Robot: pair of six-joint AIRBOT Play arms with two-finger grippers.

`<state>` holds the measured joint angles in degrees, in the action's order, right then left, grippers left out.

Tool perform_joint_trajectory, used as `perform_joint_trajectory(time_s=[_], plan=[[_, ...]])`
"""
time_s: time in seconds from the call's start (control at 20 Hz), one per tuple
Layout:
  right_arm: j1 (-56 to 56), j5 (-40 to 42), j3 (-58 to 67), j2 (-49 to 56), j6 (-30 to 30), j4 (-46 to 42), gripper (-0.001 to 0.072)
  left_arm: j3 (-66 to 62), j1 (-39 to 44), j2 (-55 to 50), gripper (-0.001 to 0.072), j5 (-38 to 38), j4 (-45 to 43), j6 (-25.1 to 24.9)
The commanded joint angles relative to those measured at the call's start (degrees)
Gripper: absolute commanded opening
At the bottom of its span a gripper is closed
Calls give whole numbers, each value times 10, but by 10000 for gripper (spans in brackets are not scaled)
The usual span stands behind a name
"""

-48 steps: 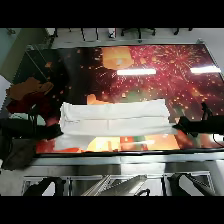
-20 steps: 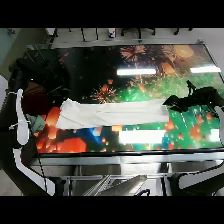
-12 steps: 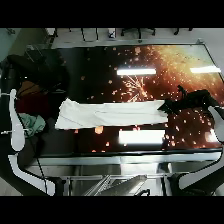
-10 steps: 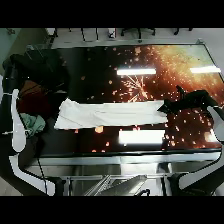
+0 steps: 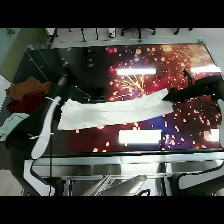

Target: Fold the shirts.

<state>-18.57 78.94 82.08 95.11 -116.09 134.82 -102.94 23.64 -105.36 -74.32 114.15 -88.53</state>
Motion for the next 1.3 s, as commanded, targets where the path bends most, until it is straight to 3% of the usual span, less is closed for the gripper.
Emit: perform_joint_trajectory(time_s=[0.0,0.4,0.55,0.7,0.9,1.1,1.25], plan=[[2,63,54,-68,26,24,19,13,84,-76,14,118,29,-1],[2,125,83,-152,67,30,19,-161,130,-266,14,153,217,1],[2,148,83,-155,75,28,19,-130,124,-255,15,156,240,2],[2,153,83,-155,87,28,19,-133,105,-220,14,107,240,0],[27,145,83,-156,105,46,19,-151,28,-90,14,32,236,-41],[186,8,79,-141,132,64,19,-105,-123,111,14,-39,159,-44],[366,-193,74,-82,180,67,20,-58,-238,254,14,-51,133,-44]])
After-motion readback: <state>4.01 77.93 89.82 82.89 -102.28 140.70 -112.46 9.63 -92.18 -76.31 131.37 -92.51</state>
